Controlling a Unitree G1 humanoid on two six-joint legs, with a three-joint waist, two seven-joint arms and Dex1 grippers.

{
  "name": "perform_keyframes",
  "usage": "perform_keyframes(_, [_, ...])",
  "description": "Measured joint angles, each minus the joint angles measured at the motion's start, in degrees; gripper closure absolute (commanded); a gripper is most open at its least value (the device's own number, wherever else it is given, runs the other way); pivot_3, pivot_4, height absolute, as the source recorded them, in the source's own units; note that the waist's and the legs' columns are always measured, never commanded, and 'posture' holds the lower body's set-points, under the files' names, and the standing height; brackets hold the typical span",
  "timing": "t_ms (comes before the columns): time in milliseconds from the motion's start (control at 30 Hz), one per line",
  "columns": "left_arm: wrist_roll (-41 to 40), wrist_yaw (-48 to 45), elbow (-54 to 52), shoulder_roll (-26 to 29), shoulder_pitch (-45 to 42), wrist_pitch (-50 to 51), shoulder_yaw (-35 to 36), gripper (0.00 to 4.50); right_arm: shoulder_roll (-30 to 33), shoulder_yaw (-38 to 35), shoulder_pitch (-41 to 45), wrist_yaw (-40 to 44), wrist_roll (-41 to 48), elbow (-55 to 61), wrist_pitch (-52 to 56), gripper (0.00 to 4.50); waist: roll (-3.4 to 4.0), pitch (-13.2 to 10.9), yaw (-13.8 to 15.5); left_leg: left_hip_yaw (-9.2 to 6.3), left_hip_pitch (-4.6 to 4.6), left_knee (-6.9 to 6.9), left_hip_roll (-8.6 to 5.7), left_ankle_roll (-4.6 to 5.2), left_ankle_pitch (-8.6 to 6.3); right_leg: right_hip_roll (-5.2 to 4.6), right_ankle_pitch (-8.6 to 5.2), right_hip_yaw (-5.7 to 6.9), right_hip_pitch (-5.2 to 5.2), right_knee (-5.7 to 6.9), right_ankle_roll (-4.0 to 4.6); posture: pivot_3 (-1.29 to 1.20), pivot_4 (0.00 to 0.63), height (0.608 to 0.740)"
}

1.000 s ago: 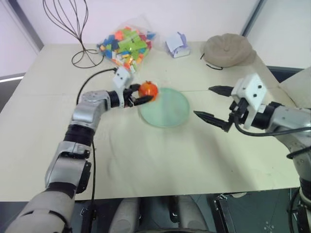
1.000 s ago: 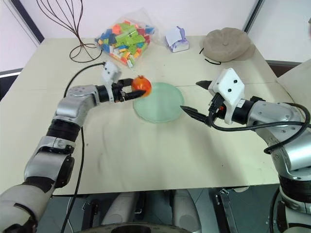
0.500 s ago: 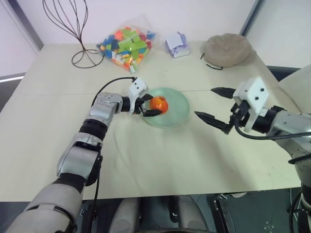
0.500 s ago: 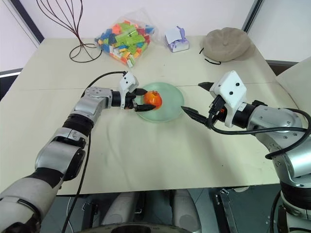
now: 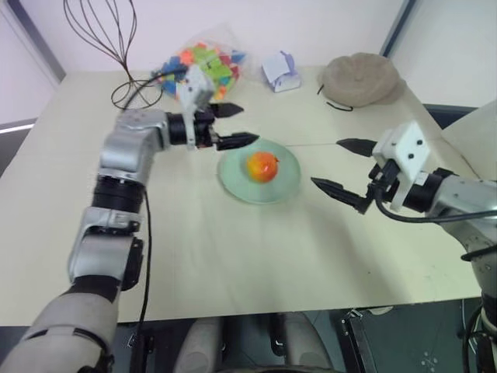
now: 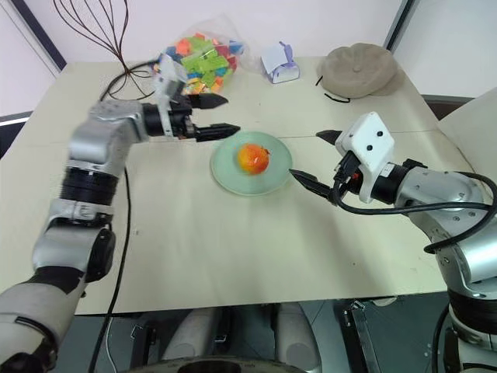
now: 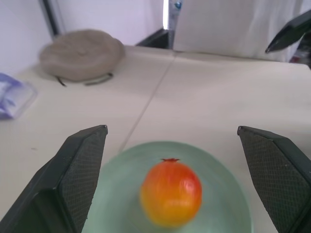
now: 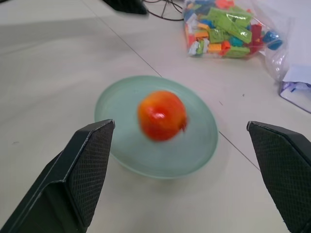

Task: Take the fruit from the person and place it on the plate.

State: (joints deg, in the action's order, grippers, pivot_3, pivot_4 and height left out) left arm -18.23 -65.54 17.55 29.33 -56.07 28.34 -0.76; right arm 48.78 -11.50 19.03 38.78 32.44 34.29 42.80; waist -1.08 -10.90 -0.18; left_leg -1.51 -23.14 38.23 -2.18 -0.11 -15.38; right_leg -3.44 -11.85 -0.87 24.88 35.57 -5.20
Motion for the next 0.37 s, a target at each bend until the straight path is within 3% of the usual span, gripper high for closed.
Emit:
perform_keyframes(233, [-2.34, -2.74, -16.33, 17.74, 17.25, 7.11, 3.78, 0.01, 1.12, 1.34, 0.41, 2.60, -1.70, -3.62, -2.49, 0.00, 0.01, -0.01, -0.70, 0.01, 0.06, -0.03, 0.04, 0.00, 0.00, -0.08, -0.01, -0.04, 0.01, 0.06, 0.02, 0.00, 0.150, 0.740])
perform_keyframes(367, [-4.88, -2.36, -23.27, 22.85, 25.36, 9.19, 9.46, 0.01, 1.15, 1.92, 0.50, 4.02, -2.28, -5.83, -4.17, 0.00, 0.01, -0.01, -0.04, -0.01, 0.02, 0.00, 0.02, 0.00, 0.00, -0.14, -0.01, 0.00, -0.06, -0.07, 0.02, 0.00, 0.150, 0.740])
